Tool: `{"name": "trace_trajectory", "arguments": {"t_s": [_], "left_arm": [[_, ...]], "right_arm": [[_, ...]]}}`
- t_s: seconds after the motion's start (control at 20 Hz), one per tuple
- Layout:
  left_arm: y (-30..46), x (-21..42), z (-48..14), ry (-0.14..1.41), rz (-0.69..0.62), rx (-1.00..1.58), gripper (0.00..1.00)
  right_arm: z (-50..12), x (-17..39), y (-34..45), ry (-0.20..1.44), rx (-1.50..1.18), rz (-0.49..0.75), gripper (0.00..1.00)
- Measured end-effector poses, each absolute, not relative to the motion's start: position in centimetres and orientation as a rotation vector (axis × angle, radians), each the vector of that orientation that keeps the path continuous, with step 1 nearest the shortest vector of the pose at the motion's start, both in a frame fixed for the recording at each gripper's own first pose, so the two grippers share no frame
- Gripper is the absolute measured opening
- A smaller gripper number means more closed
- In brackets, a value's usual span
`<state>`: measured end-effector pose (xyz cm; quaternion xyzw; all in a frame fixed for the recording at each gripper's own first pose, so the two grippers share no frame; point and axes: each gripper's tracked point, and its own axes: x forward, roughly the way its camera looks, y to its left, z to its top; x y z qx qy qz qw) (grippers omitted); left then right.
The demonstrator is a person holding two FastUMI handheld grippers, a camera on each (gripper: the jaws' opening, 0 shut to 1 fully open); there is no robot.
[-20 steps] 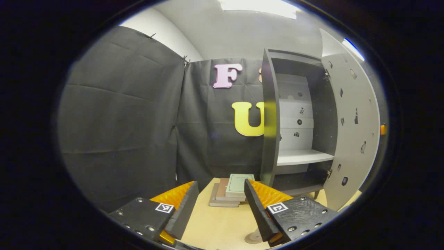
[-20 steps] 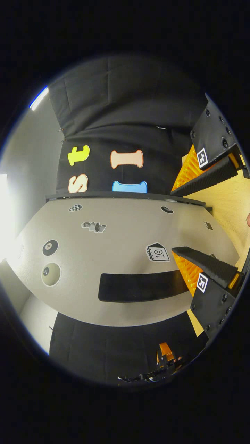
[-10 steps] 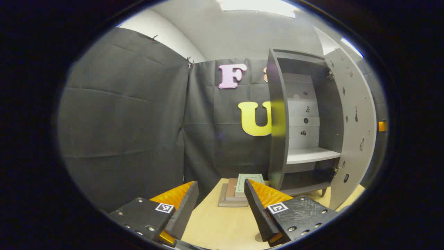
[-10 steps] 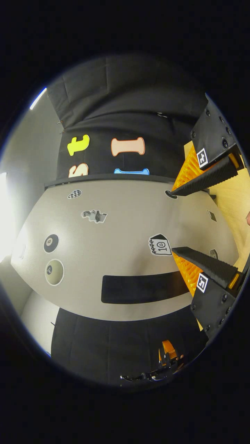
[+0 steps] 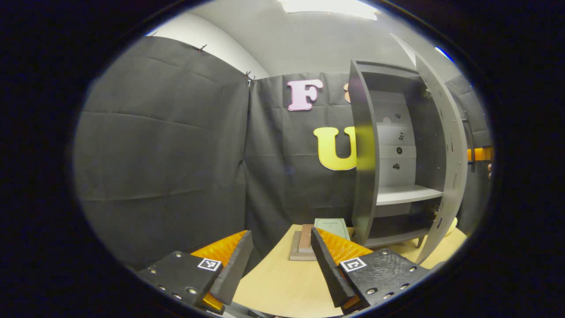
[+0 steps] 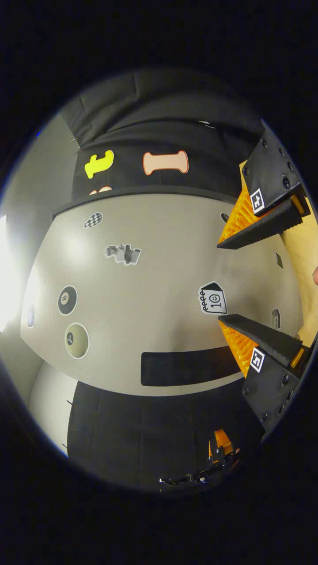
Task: Open the cabinet door with the right hand, grasp the bottle in the cabinet with the left hand and place it on the coaster, then close the cabinet door with the right hand.
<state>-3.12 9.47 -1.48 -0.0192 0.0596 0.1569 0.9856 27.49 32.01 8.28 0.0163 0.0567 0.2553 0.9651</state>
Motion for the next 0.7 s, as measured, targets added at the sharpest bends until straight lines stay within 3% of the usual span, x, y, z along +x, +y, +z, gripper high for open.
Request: {"name": "trace_trajectory", "arguments": {"t_s": [0.25, 0.6, 0.7], "left_arm": [[10.1, -3.9, -1.7, 0.139, 0.387, -0.046, 0.82], [10.7, -4.7, -1.9, 0.163, 0.466, -0.061, 0.82], [10.8, -4.8, -1.9, 0.168, 0.482, -0.067, 0.82]], "right_arm": [[8.8, 29.2, 35.4, 0.093, 0.056, 0.551, 0.94], [10.4, 32.7, 38.0, 0.053, 0.067, 0.487, 0.91], [10.6, 33.8, 38.3, 0.044, 0.061, 0.458, 0.94]]}}
